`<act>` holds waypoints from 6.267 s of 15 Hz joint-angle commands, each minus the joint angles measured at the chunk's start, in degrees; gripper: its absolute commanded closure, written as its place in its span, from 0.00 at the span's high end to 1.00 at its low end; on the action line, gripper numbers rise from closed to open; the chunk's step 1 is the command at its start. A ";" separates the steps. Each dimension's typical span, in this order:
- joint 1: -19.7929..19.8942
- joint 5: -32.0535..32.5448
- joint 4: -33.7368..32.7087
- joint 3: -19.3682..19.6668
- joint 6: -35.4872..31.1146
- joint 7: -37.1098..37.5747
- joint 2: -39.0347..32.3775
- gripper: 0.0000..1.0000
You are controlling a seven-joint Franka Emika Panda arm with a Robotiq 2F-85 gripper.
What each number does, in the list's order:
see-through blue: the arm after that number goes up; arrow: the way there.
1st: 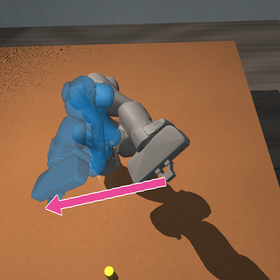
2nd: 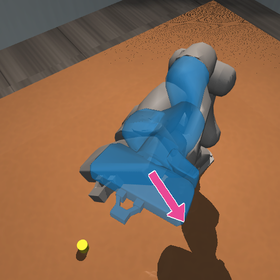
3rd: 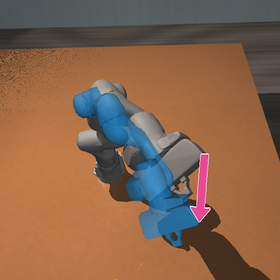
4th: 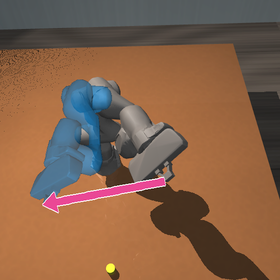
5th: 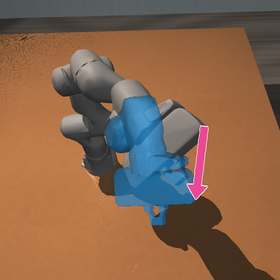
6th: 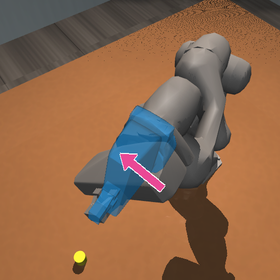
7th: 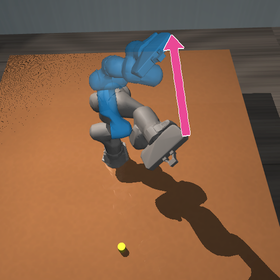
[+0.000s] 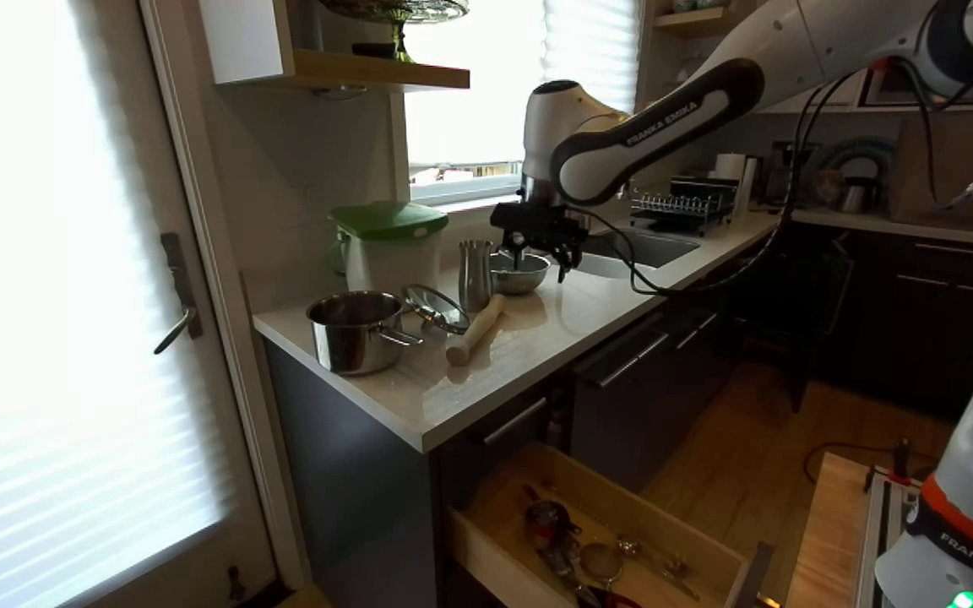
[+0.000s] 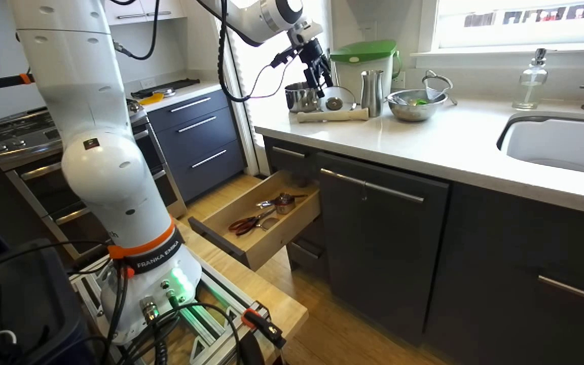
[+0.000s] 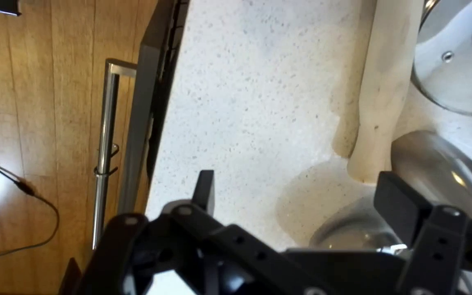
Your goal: Put the wooden thing into the drawer
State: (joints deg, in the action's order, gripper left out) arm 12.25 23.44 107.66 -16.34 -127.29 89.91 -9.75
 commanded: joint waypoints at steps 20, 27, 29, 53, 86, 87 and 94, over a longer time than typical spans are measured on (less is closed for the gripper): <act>-13.64 -24.65 -9.44 15.35 -16.22 -17.95 -14.67 1.00; -14.57 -25.32 -14.34 17.83 -15.04 -21.21 -20.60 0.98; -14.52 -25.85 -15.60 18.02 -14.64 -21.65 -21.83 0.89; -14.39 -34.01 -5.77 15.27 -6.09 -30.53 -9.20 0.19; -15.59 -65.62 44.79 15.57 -12.15 -54.03 18.78 0.19; -15.25 -60.86 44.21 14.72 -10.83 -52.42 17.67 0.19; -16.97 -35.59 42.30 9.25 -11.11 -44.50 9.96 0.19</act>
State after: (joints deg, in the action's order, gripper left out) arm -4.18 -21.36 152.24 -5.61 -139.07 41.37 3.71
